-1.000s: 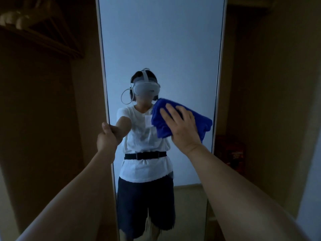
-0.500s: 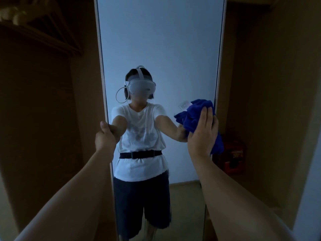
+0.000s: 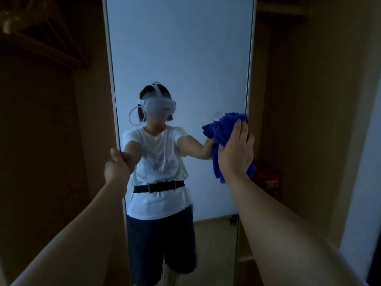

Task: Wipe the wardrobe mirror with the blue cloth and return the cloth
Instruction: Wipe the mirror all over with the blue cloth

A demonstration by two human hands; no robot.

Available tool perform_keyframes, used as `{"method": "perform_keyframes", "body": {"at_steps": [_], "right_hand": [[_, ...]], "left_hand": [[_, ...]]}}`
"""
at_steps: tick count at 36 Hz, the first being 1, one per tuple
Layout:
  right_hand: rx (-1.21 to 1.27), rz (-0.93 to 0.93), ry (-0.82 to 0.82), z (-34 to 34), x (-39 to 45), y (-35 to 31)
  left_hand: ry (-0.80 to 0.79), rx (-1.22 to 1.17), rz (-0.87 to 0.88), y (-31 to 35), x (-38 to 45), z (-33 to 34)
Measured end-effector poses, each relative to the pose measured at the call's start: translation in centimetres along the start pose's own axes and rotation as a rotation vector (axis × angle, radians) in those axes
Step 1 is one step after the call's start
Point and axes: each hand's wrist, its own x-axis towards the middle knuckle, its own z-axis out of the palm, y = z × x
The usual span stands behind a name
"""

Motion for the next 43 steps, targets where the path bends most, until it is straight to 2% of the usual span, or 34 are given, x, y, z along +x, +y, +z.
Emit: {"method": "perform_keyframes", "body": {"at_steps": [7, 15, 22, 26, 33, 43], "right_hand": [[0.028, -0.058, 0.030, 0.3, -0.6, -2.4], [0.021, -0.287, -0.068, 2.9, -7.7, -3.2], [-0.008, -0.329, -0.126, 3.0, -10.4, -3.8], [-0.007, -0.341, -0.092, 2.2, -9.0, -5.8], [-0.002, -0.389, -0.136, 2.0, -8.2, -9.6], [-0.077, -0.570, -0.213, 4.1, -14.7, -9.4]], "left_hand": [[-0.040, -0.022, 0.050, 0.1, -1.0, -0.5], [-0.110, -0.016, 0.029, -0.9, -0.4, -1.3], [-0.158, 0.074, 0.012, -3.1, -1.4, -2.3], [-0.263, 0.081, -0.022, -3.9, -1.6, -2.9], [-0.406, 0.038, -0.011, -5.0, -2.8, -4.1], [-0.396, 0.142, -0.050, -5.3, -2.4, -4.2]]}}
